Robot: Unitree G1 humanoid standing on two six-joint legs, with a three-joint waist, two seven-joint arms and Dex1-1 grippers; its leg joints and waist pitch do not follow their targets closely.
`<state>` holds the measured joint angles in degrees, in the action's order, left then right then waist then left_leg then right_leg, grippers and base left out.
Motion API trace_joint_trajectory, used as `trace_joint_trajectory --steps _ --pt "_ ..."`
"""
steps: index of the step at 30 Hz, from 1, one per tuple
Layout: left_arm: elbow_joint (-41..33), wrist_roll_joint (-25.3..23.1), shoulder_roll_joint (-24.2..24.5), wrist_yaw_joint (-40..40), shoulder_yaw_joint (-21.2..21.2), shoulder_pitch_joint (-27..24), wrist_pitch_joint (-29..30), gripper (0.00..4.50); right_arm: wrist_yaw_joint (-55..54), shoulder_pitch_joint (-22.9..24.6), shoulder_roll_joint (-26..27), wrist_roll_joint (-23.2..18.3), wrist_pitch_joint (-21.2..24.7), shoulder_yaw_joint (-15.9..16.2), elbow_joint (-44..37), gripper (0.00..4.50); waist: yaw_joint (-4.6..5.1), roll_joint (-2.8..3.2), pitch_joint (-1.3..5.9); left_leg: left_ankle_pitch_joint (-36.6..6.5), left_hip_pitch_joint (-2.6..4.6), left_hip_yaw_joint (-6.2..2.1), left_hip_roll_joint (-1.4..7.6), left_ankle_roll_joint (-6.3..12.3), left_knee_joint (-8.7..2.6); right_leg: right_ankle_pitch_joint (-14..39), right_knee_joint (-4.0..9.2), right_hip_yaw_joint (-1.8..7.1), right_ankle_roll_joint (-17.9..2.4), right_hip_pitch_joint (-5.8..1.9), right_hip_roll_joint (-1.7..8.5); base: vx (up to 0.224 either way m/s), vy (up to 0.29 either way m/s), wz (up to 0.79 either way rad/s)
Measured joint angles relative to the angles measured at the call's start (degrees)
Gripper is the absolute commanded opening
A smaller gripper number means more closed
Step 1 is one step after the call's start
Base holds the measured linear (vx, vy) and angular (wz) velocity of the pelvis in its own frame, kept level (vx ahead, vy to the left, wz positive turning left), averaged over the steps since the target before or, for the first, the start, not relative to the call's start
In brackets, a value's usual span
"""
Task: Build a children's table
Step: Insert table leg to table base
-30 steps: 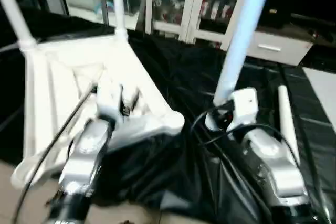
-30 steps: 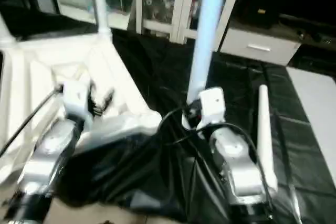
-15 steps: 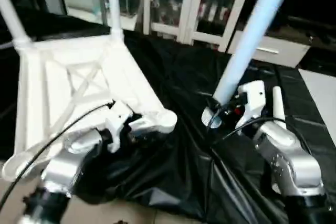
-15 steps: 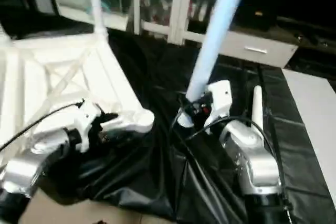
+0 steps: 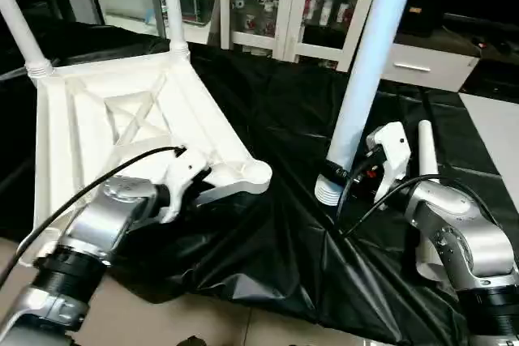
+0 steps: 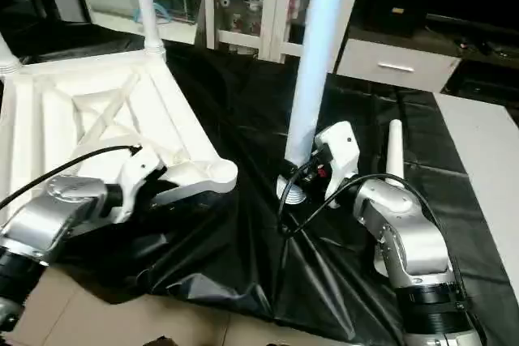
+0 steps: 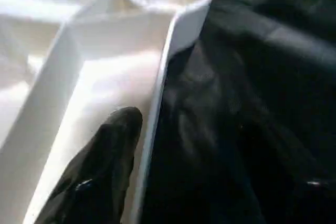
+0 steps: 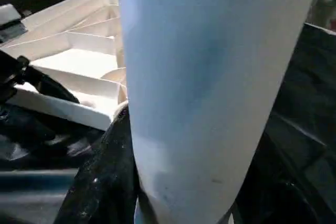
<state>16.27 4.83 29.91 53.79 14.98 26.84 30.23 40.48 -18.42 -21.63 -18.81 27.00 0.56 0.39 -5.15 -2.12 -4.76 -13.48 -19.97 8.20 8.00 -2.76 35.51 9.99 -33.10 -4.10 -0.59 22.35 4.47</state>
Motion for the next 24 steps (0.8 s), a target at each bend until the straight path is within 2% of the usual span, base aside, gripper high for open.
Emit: trace_joint_trajectory --steps 6,9,15,22,24 --pt "-1.6 -1.73 1.18 -1.12 1.07 -0.07 1.52 2.52 0.16 -2.61 0.53 0.03 -0.22 0.87 0.33 1.88 -0.18 -0.12 0.06 0.29 -0.03 0.23 0.21 -0.27 0.0 -0.37 -0.19 -0.02 -0.58 -0.01 0.0 0.0 0.0 0.0" --pt "-1.23 -0.7 -1.15 -2.96 -0.62 -0.07 0.61 2.31 0.8 -4.31 1.69 0.03 -0.26 1.69 2.62 1.88 -0.35 -0.3 0.08 1.65 -0.09 0.51 0.41 -0.15 0.05 -0.44 -1.11 0.01 -0.69 0.31 0.05 0.0 0.0 0.0" --pt "-1.78 -0.08 -2.4 -3.45 -1.06 -0.05 -0.35 1.8 1.98 -6.31 2.85 0.58 -1.3 3.45 4.94 1.88 -0.58 -0.7 0.23 1.69 -0.15 0.62 0.53 -0.23 -0.01 -0.45 -1.48 0.0 -0.67 0.56 0.05 0.0 0.0 0.0" --pt "-1.89 -1.95 -2.03 -4.06 -0.22 0.07 -2.27 1.44 1.6 -8.03 4.94 1.73 -3.47 4.38 9.12 1.88 -0.65 -0.71 0.24 1.72 -0.11 0.72 0.62 -0.31 -0.2 -0.39 -1.93 0.06 -0.58 0.75 0.04 0.0 0.0 0.0" --pt "-1.91 -2.86 -1.65 -3.97 0.9 0.28 -3.2 1.2 1.28 -8.77 5.45 1.73 -4.18 4.39 9.86 1.88 -0.7 -0.71 0.24 1.73 -0.1 0.75 0.62 -0.33 -0.32 -0.4 -1.93 0.07 -0.6 0.77 0.04 0.0 0.0 0.0"
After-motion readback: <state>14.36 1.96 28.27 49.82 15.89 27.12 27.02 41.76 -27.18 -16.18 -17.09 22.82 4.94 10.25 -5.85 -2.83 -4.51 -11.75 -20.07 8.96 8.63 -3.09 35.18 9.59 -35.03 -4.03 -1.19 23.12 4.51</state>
